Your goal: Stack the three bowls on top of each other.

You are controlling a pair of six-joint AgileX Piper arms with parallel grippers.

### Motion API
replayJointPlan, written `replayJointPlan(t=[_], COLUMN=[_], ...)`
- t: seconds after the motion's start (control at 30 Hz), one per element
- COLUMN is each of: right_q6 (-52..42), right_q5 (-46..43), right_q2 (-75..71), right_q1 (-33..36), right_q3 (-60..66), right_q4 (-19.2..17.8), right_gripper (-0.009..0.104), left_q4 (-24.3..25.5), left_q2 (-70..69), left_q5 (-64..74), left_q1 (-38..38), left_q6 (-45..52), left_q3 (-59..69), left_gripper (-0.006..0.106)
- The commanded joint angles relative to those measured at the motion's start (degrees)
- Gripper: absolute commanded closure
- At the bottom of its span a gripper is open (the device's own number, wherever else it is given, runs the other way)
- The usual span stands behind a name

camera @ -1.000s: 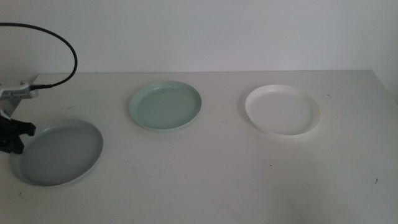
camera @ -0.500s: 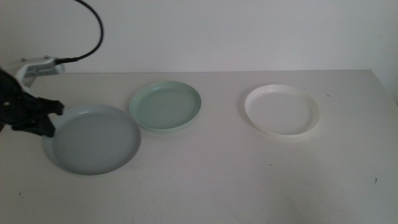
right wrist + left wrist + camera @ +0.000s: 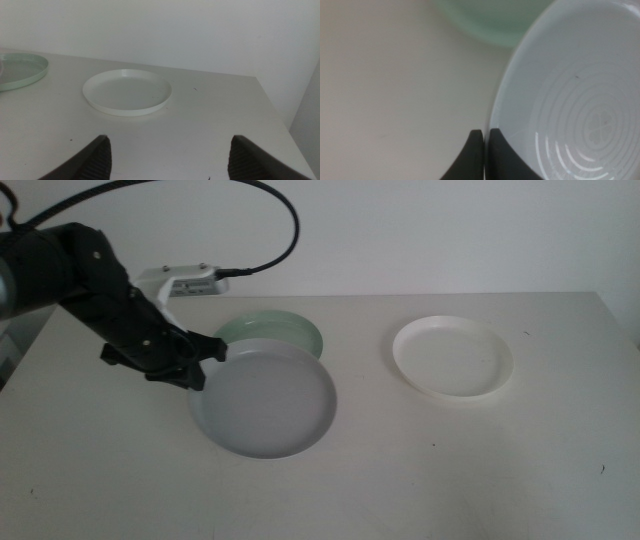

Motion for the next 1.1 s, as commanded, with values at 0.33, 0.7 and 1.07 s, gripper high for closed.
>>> replayJointPlan(t=[0.33, 0.7, 1.07], right_q6=[-0.5, -0.5, -0.5], right_q5=[-4.1, -4.1, -4.1], right_q2=[-1.6, -1.6, -1.6], right_q1=[-0.4, -0.4, -0.4], right_q3=[-0.3, -0.3, -0.3], right_q4=[-0.6, -0.6, -0.6], right_gripper=[0.036, 0.036, 0.036], left_q4=[-5.3, -9.4, -10.0], left_q2=[-2.9, 5.4, 12.4], left_q5=[-8.9, -0.1, -1.3], left_q1=[-7.6, -8.0, -10.9], left_q6=[-5.0, -5.0, -5.3], left_q3=[-1.5, -11.4, -13.5], left_gripper=[0.100, 0.100, 0.100])
